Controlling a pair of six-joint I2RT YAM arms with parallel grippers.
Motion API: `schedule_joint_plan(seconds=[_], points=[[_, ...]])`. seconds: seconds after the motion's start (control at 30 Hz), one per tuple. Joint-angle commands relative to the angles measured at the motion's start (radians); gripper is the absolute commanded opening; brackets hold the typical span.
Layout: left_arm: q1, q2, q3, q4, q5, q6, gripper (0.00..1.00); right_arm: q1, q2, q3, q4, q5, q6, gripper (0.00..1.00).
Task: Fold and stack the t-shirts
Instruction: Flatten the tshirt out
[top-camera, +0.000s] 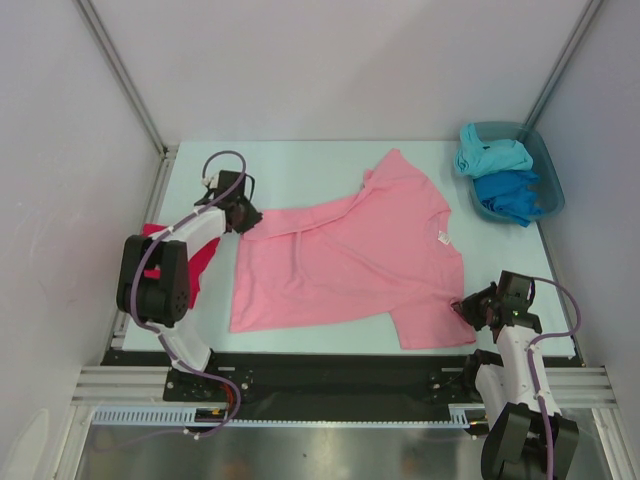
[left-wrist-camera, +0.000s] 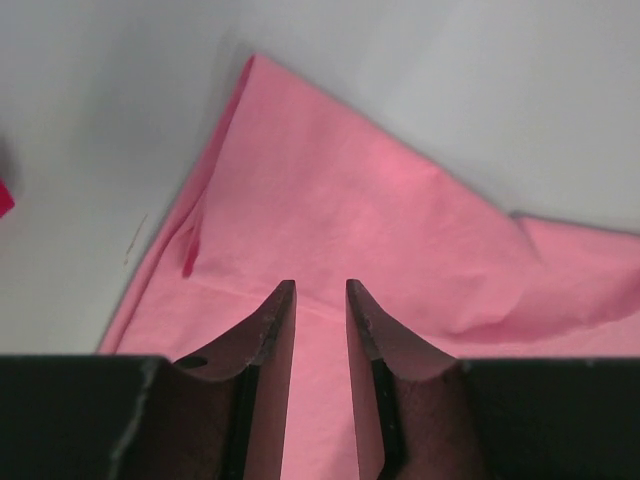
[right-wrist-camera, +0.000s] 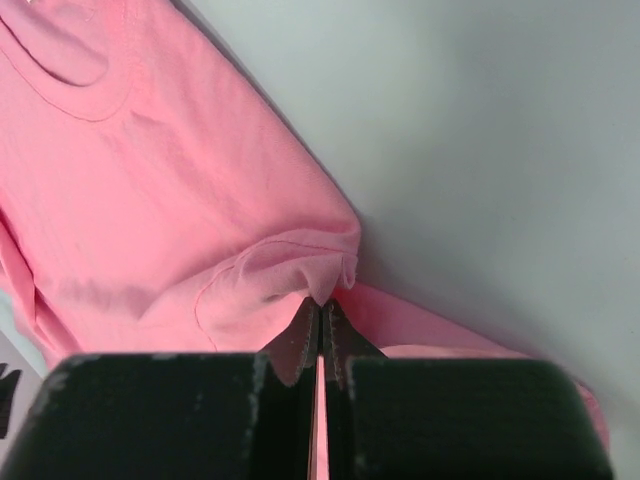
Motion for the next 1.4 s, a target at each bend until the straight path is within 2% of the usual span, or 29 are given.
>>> schedule_joint_plan(seconds=[0.0,0.53,1.37], points=[[-0.006,-0.058,-0.048,0.014,-0.052,0.018,0.32,-0.003,-0.008,0.004,0.014,-0.013,-0.011,0.0],[0.036,-0.038,-0.058,-0.02,-0.126,0.107,0.32,-0.004,-0.008,0.004,0.012,-0.011,-0.012,0.0],[0.043,-0.02,-0.116,0.035,-0.085,0.117,0.31,-0.012,-0.006,0.015,0.003,-0.019,-0.009,0.0]])
